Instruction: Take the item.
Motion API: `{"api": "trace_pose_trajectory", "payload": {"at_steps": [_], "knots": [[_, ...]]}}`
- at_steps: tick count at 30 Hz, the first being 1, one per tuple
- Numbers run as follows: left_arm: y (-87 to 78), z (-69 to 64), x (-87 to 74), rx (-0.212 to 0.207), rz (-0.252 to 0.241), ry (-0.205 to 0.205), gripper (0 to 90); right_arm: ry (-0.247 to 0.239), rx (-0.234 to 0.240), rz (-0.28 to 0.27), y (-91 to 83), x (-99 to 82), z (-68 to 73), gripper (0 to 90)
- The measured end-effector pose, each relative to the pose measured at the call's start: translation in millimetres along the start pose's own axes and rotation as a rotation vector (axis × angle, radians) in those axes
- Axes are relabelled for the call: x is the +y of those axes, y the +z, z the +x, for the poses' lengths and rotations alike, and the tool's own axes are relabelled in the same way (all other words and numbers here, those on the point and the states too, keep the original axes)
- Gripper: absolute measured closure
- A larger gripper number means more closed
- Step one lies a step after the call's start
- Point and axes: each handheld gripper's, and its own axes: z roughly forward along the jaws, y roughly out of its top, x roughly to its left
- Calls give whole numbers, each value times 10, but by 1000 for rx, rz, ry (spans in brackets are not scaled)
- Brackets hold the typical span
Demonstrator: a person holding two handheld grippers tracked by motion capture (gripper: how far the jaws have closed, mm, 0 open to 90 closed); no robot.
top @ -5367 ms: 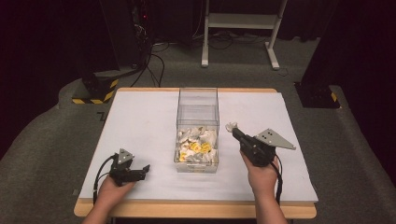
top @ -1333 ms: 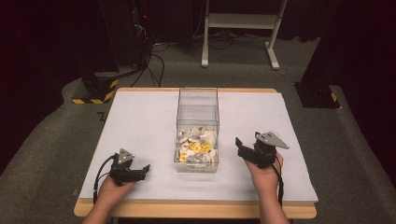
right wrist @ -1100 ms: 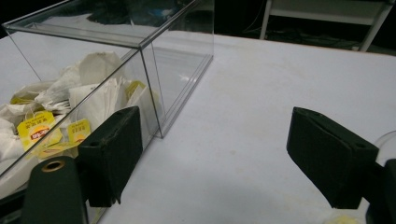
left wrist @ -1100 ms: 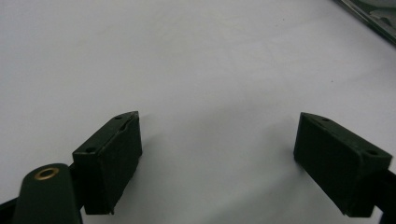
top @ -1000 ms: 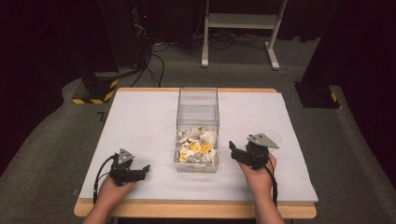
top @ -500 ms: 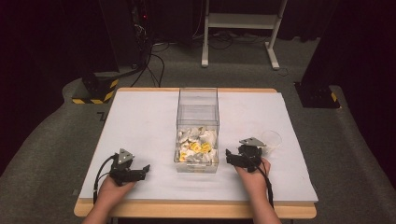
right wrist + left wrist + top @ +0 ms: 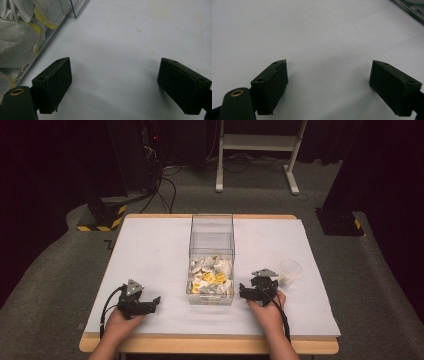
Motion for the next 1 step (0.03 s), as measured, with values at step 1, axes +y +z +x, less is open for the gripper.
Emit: {"api": "trace_pose_trajectory", "payload": {"at_steps": [1], "knots": [[0,0,0,0,0,0,157,0,-1,0,0,0,1,121]]}}
